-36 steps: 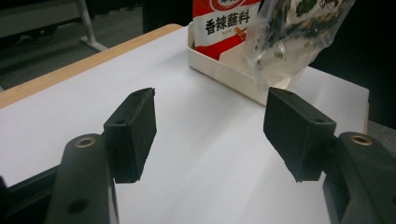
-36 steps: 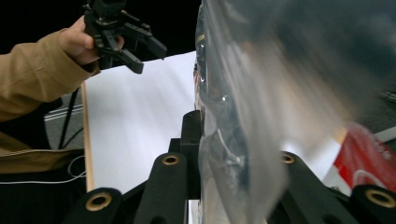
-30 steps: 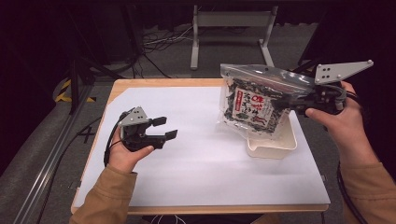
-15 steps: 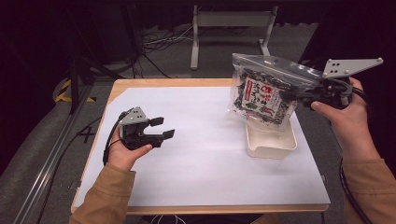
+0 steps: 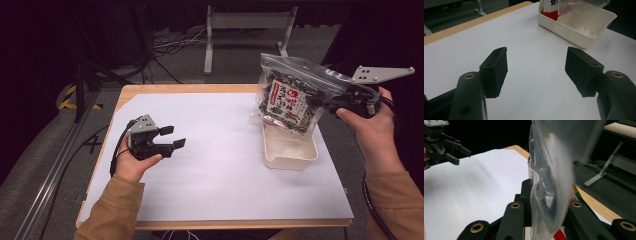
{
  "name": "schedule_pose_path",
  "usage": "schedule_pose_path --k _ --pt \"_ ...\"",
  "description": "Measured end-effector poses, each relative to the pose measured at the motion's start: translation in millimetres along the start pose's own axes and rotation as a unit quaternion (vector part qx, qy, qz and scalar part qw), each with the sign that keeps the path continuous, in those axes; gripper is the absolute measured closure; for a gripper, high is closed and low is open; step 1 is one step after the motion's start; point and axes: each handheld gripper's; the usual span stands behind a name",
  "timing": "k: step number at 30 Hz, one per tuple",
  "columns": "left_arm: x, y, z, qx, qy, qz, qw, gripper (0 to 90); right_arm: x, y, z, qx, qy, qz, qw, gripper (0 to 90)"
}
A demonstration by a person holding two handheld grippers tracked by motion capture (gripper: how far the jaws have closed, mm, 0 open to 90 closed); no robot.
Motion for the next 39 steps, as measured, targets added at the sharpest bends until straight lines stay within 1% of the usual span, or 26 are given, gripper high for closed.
schedule_pose_path --k 4,7,9,11,17,21,27,31,34,36,38,39 --pt "0.0 0.3 0.2 0.0 0.002 0.002 1.0 35.1 6.0 -1.3 0.1 0.017 0.012 0.013 0.9997 75.7" --pt "0.2 0.3 0.6 0.002 0.003 0.002 1.0 35.1 11.2 -1.6 2.4 0.025 0.022 0.026 0.9991 75.6" --pt "0.3 0.3 0.6 0.002 0.004 0.002 1.0 35.1 12.7 -1.7 3.1 0.027 0.023 0.029 0.9989 75.6" --pt "0.2 0.4 0.4 0.001 0.004 0.001 1.0 35.0 16.7 -1.3 5.3 0.035 0.028 0.034 0.9984 75.6" --pt "0.6 0.5 0.6 0.0 0.005 0.001 1.0 35.0 21.4 1.3 5.5 0.053 0.051 0.045 0.9963 75.6" --pt "0.9 0.0 0.9 0.0 0.005 -0.001 1.0 35.0 23.5 2.8 4.9 0.054 0.056 0.055 0.9955 75.6" --pt "0.8 -0.3 1.2 0.0 0.004 0.0 1.0 35.0 27.2 5.0 6.2 0.059 0.068 0.063 0.9939 75.6" --pt "1.4 -0.3 1.3 0.0 0.006 -0.005 1.0 35.0 29.1 7.0 8.1 0.06 0.075 0.069 0.993 75.7" --pt "1.3 -0.2 1.2 -0.001 0.006 -0.004 1.0 35.0 31.8 9.2 11.4 0.054 0.085 0.071 0.9924 75.7" --pt "1.2 -0.1 1.0 -0.001 0.006 -0.002 1.0 35.0 34.4 10.6 14.4 0.049 0.087 0.07 0.9925 75.8" --pt "1.2 0.1 0.9 -0.002 0.004 -0.001 1.0 35.0 36.4 11.9 15.7 0.047 0.087 0.072 0.9925 75.7" --pt "1.3 0.1 0.8 -0.001 0.005 -0.002 1.0 35.0 37.5 12.4 16.2 0.048 0.087 0.069 0.9927 75.8"
Point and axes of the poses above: each handheld gripper's, and its own axes: z roughly forward along the jaws, x roughly out of its underside, y roughly to its left, and after that the axes turned 15 degrees about -z, right-handed
